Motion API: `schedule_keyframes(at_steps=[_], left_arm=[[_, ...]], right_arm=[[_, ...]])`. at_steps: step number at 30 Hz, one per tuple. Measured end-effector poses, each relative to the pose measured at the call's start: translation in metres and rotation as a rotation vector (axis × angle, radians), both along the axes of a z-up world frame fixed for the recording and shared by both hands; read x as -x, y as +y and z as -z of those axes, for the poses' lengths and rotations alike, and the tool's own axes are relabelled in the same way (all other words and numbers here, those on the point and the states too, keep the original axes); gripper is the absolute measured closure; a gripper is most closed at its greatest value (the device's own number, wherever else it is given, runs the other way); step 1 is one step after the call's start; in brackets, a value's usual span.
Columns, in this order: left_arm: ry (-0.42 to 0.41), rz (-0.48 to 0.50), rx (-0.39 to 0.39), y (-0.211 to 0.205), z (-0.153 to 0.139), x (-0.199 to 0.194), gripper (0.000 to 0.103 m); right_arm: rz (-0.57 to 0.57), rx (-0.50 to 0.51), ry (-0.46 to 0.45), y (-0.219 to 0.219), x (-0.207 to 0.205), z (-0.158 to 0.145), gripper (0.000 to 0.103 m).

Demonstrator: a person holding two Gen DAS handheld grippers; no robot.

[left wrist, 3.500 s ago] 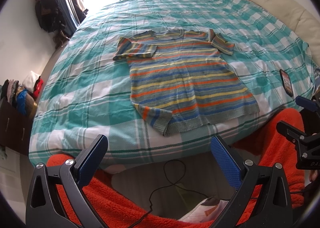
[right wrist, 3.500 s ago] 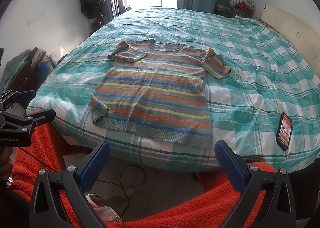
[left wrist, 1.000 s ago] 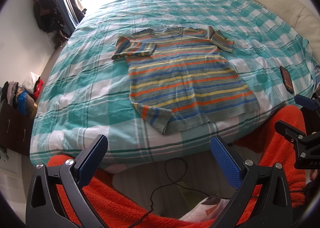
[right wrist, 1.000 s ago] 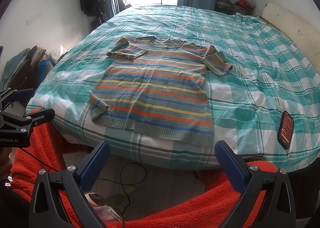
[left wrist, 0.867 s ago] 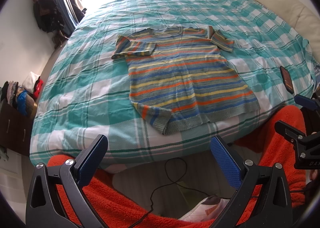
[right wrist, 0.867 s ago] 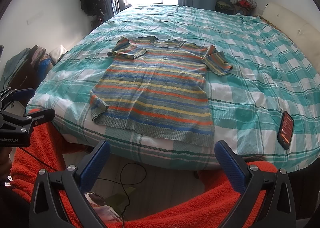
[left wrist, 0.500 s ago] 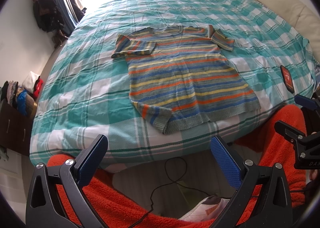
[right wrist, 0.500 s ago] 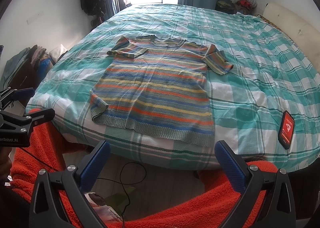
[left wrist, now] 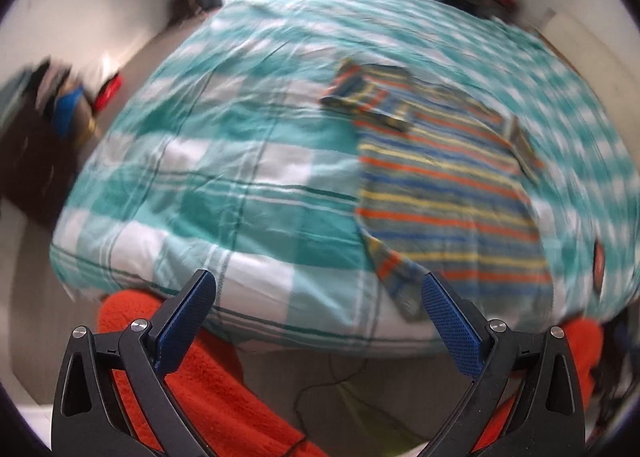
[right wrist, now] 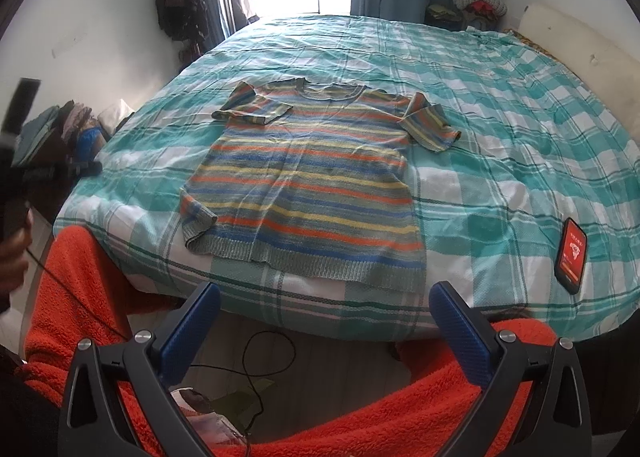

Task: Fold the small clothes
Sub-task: 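Move the left tool toward the sweater hem and lower it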

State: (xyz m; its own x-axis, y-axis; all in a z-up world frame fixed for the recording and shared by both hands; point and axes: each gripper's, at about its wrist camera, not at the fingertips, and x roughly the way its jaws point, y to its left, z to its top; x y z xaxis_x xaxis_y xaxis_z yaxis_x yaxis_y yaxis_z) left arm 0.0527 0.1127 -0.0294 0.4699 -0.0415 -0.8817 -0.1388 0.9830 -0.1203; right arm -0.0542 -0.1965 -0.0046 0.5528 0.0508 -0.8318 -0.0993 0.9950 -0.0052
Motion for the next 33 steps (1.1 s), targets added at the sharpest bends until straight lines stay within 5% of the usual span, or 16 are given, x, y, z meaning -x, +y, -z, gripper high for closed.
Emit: schedule_keyframes(at_steps=[6, 10, 14, 19, 22, 25, 29, 33], left_arm=[[0.081, 0.107, 0.047, -0.052, 0.041, -0.060, 0.001], [0.172, 0.141, -0.119, -0.099, 0.096, -0.098, 0.001], [0.271, 0.140, -0.249, -0.088, 0.135, -0.077, 0.002], [0.258, 0.030, -0.305, -0.017, 0.111, -0.010, 0.001], [0.186, 0.016, -0.258, -0.002, 0.084, 0.008, 0.001], [0.153, 0.076, -0.227, -0.020, 0.074, 0.003, 0.001], [0.143, 0.117, -0.345, -0.051, 0.079, -0.008, 0.001], [0.138, 0.133, -0.350, -0.062, 0.077, -0.013, 0.001]], right_arm=[[-0.004, -0.005, 0.007, 0.002, 0.001, -0.002, 0.000], [-0.013, 0.002, -0.001, 0.005, 0.003, -0.005, 0.000], [0.028, 0.000, 0.000, -0.007, 0.010, -0.006, 0.000], [0.142, -0.019, 0.033, -0.043, 0.006, 0.006, 0.000], [0.164, -0.008, 0.036, -0.060, -0.010, 0.017, 0.000], [0.185, 0.008, 0.034, -0.072, -0.031, 0.025, 0.000], [0.193, 0.002, 0.012, -0.076, -0.039, 0.022, 0.000], [0.190, 0.010, 0.002, -0.071, -0.033, 0.022, 0.000]])
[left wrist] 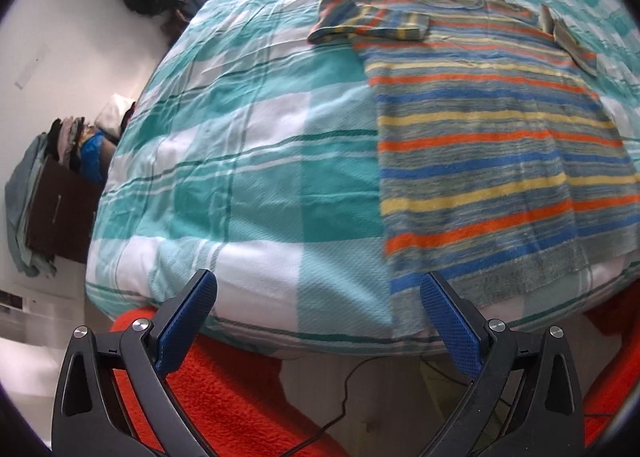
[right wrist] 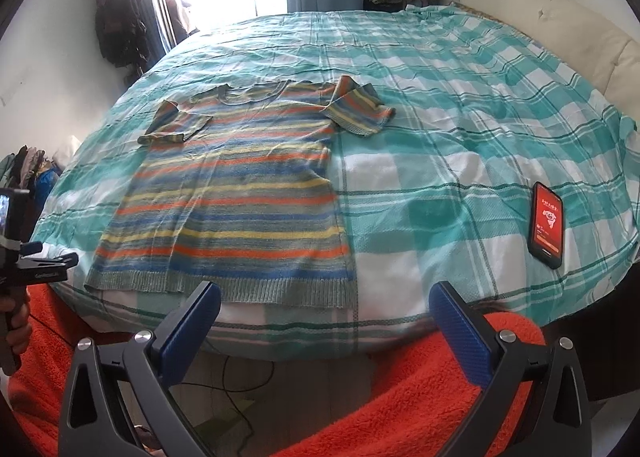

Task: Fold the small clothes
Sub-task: 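Move the left tool toward the sweater hem and lower it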

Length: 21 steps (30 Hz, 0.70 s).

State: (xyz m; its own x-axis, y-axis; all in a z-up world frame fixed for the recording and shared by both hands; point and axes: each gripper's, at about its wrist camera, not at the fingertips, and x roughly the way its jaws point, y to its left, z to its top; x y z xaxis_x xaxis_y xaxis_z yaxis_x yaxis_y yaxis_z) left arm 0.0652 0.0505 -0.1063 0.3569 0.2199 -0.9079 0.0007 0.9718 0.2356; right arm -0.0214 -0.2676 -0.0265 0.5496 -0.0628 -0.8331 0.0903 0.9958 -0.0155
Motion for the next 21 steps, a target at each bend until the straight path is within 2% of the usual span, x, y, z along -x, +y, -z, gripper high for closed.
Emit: schedule_keyframes(at_steps=[17, 20, 21], left_arm=[[-0.011, 0.006, -0.015, -0.011, -0.007, 0.004, 0.001], [-0.007, 0.011, 0.003, -0.010, -0.005, 0.004, 0.001], [-0.001, 0.015, 0.035, -0.008, -0.003, 0.003, 0.001]], right_arm=[[-0.024, 0.011, 0.029, 0.013, 0.001, 0.012, 0.000], [-0.027, 0.013, 0.021, 0.012, -0.001, 0.013, 0.000], [-0.038, 0.012, 0.011, 0.010, -0.003, 0.013, 0.000]])
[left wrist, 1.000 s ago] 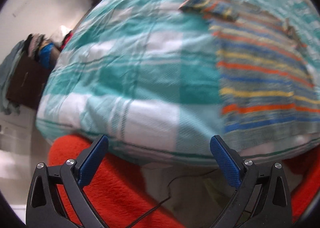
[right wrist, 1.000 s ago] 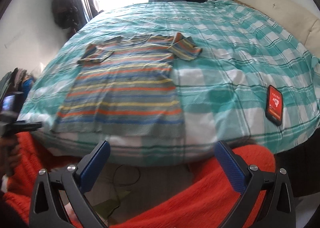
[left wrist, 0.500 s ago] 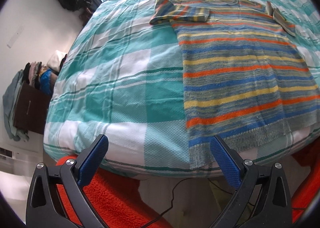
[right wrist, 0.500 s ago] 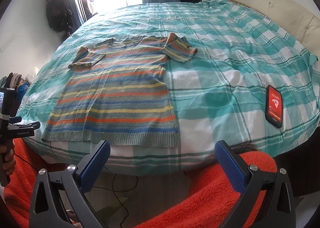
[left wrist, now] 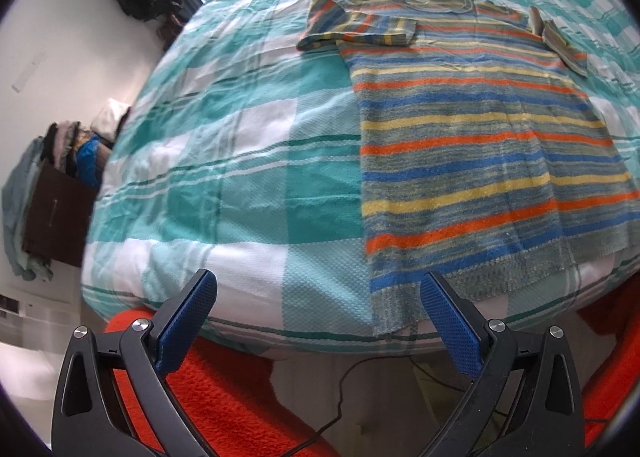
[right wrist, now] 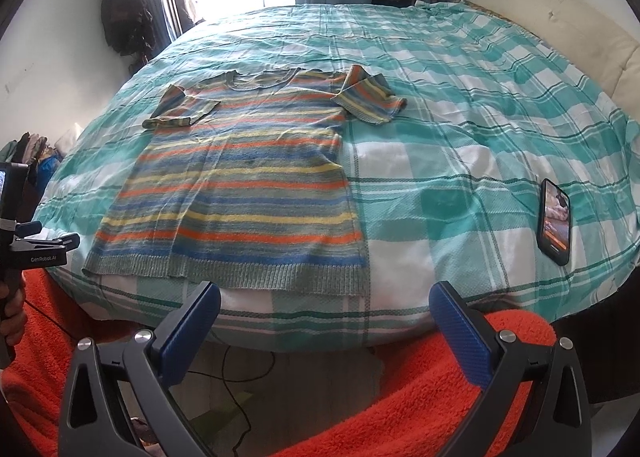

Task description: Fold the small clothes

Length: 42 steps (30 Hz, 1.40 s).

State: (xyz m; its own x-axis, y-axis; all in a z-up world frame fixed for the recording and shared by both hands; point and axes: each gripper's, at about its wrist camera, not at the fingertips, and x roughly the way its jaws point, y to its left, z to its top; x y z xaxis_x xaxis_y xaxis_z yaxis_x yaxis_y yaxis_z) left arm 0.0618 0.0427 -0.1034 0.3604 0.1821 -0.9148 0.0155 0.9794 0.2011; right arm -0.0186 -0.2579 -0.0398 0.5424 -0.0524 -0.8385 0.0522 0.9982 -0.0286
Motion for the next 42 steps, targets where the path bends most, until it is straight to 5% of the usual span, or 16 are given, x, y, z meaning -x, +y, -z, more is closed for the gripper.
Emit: schedule_keyframes(at_steps=[5, 7, 12, 15, 17, 18, 20, 26, 32, 42], left_arm=[[0.087, -0.072, 0.247, 0.029, 0.031, -0.004, 0.003], [0.100, -0.084, 0.329, 0.035, 0.038, -0.005, 0.015], [0.096, -0.015, 0.368, 0.019, 0.048, -0.008, 0.028], [0.115, -0.008, 0.366, 0.014, 0.057, -0.012, 0.049], [0.099, 0.006, 0.375, 0.009, 0.055, -0.014, 0.073], [0.098, 0.025, 0.380, 0.005, 0.054, -0.015, 0.100], [0.101, 0.052, 0.363, -0.001, 0.050, -0.018, 0.100], [0.094, 0.092, 0.282, 0.002, 0.040, -0.009, 0.101], [0.115, 0.097, 0.211, -0.003, 0.057, -0.007, 0.101], [0.107, 0.063, 0.185, -0.008, 0.060, -0.004, 0.100]], right_arm=[[-0.019, -0.008, 0.036, -0.035, -0.022, 0.023, 0.000], [0.001, -0.078, 0.080, -0.053, -0.031, 0.038, 0.000], [0.006, -0.351, 0.185, -0.079, -0.055, 0.080, 0.010], [0.016, -0.384, 0.247, -0.080, -0.066, 0.106, 0.027], [0.009, -0.405, 0.273, -0.078, -0.072, 0.118, 0.042], [0.002, -0.405, 0.283, -0.078, -0.076, 0.122, 0.052], [0.003, -0.400, 0.291, -0.078, -0.078, 0.122, 0.097], [-0.015, -0.342, 0.300, -0.075, -0.060, 0.095, 0.098], [0.043, -0.307, 0.364, -0.072, -0.062, 0.128, 0.098], [0.066, -0.289, 0.342, -0.069, -0.059, 0.132, 0.098]])
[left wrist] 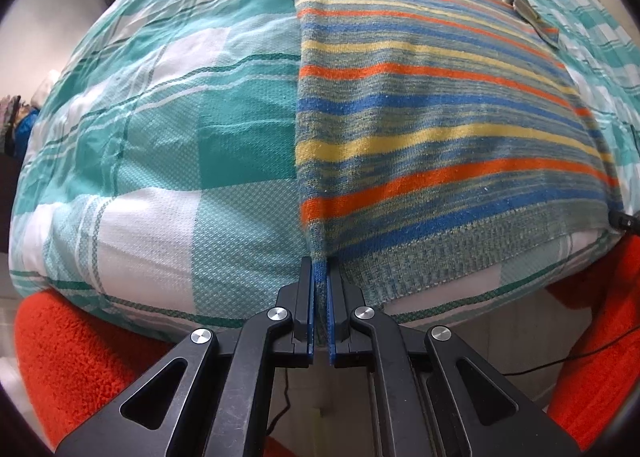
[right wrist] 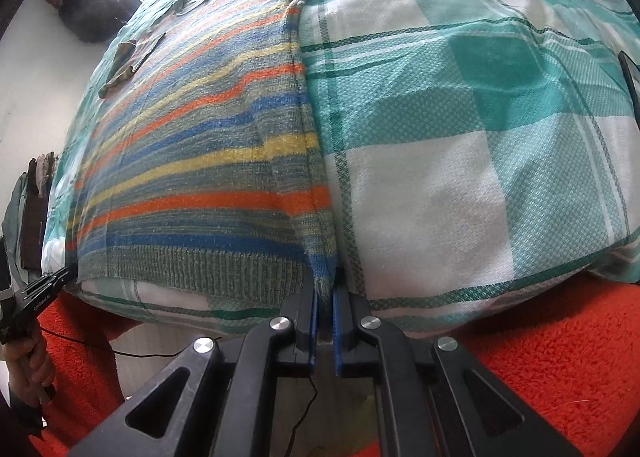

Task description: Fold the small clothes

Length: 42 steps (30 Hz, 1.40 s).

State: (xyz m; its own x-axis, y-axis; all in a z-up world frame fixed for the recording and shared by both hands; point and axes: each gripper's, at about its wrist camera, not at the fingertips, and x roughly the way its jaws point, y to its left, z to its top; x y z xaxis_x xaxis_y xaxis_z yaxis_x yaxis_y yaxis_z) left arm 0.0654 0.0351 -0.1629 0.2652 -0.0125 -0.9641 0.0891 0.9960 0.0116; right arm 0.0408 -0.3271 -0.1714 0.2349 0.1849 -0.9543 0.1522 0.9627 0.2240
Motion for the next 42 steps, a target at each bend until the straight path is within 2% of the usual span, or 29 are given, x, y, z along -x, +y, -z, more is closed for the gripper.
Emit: schedule_keyframes(at_steps=[16, 18, 20, 21, 22, 24, 26, 27, 31, 33, 35, 38, 40, 42], left_arm=[[-0.010, 0.003, -0.002, 0.000, -0.001, 0.006, 0.098], [0.010, 0.009, -0.013, 0.001, -0.001, 0.010, 0.092], [0.049, 0.004, -0.024, 0.006, -0.001, 0.016, 0.077], [0.066, -0.002, -0.045, 0.009, -0.001, 0.020, 0.053], [0.080, -0.015, -0.085, 0.015, -0.003, 0.025, 0.037], [0.060, -0.033, -0.132, 0.025, -0.012, 0.031, 0.036], [0.022, -0.066, -0.163, 0.039, -0.028, 0.031, 0.036], [-0.002, -0.089, -0.166, 0.045, -0.037, 0.027, 0.036], [-0.138, -0.173, -0.099, 0.056, -0.083, -0.004, 0.027], [-0.188, -0.184, -0.065, 0.049, -0.096, -0.018, 0.024], [-0.206, -0.170, -0.034, 0.031, -0.102, -0.030, 0.024], [-0.184, -0.118, -0.018, 0.011, -0.096, -0.032, 0.024], [-0.159, -0.090, -0.054, -0.002, -0.084, -0.027, 0.024], [-0.123, -0.089, -0.096, -0.001, -0.070, -0.021, 0.024]], right_arm=[[-0.011, 0.036, 0.012, 0.007, -0.001, 0.002, 0.097], [-0.007, 0.050, 0.031, 0.007, 0.001, 0.001, 0.097], [0.013, 0.057, 0.056, 0.003, 0.007, -0.002, 0.095], [0.031, 0.068, 0.085, -0.001, 0.012, -0.004, 0.085], [0.045, 0.067, 0.098, -0.006, 0.016, -0.007, 0.070], [0.054, 0.044, 0.084, -0.019, 0.024, -0.020, 0.051], [0.037, 0.079, 0.053, -0.032, 0.024, -0.038, 0.050], [0.012, 0.140, 0.028, -0.040, 0.018, -0.052, 0.050], [-0.122, 0.354, -0.093, -0.053, -0.035, -0.102, 0.050], [-0.229, 0.399, -0.191, -0.048, -0.079, -0.121, 0.050], [-0.331, 0.404, -0.247, -0.035, -0.120, -0.124, 0.050], [-0.463, 0.447, -0.303, -0.015, -0.188, -0.102, 0.051], [-0.511, 0.477, -0.277, -0.003, -0.236, -0.069, 0.051], [-0.542, 0.492, -0.256, 0.007, -0.262, -0.040, 0.051]])
